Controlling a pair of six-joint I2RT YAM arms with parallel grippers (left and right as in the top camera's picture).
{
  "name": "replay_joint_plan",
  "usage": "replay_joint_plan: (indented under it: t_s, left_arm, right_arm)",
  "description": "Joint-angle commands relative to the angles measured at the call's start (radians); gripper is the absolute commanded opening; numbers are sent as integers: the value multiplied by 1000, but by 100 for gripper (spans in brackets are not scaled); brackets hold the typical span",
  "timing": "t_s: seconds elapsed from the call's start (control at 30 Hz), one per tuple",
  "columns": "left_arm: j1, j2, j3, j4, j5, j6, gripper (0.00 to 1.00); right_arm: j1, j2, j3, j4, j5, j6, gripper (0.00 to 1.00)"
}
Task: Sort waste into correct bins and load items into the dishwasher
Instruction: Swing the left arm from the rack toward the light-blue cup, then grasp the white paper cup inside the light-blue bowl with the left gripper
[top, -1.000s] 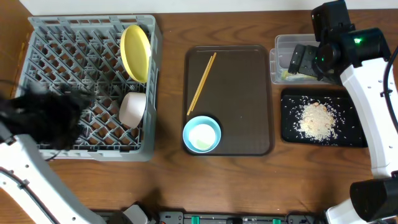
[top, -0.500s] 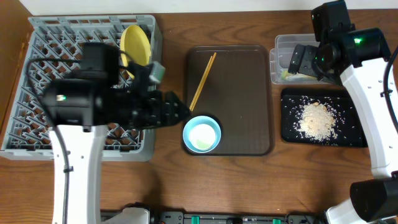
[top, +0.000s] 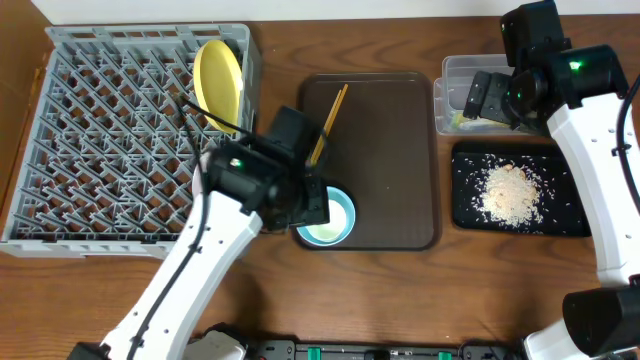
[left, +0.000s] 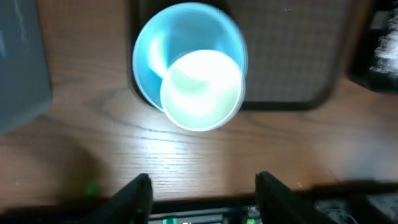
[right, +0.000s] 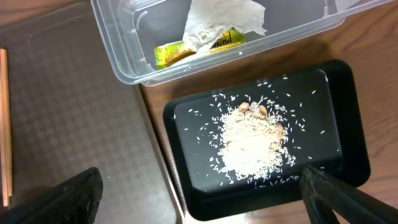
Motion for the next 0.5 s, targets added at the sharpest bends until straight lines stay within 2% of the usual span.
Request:
replay_joint_plan:
  t_s: [0.0, 0.13, 0.47]
  left_arm:
    - [-6, 40, -71, 6, -172, -96, 50]
    - [-6, 81, -82, 12, -243, -110, 50]
    - [-6, 240, -82, 77, -192, -109, 50]
  right_arm:
    - [-1, -10, 2, -1, 10, 7, 99]
    - [-1, -10, 2, -1, 10, 7, 99]
    - [-1, -10, 2, -1, 10, 7, 99]
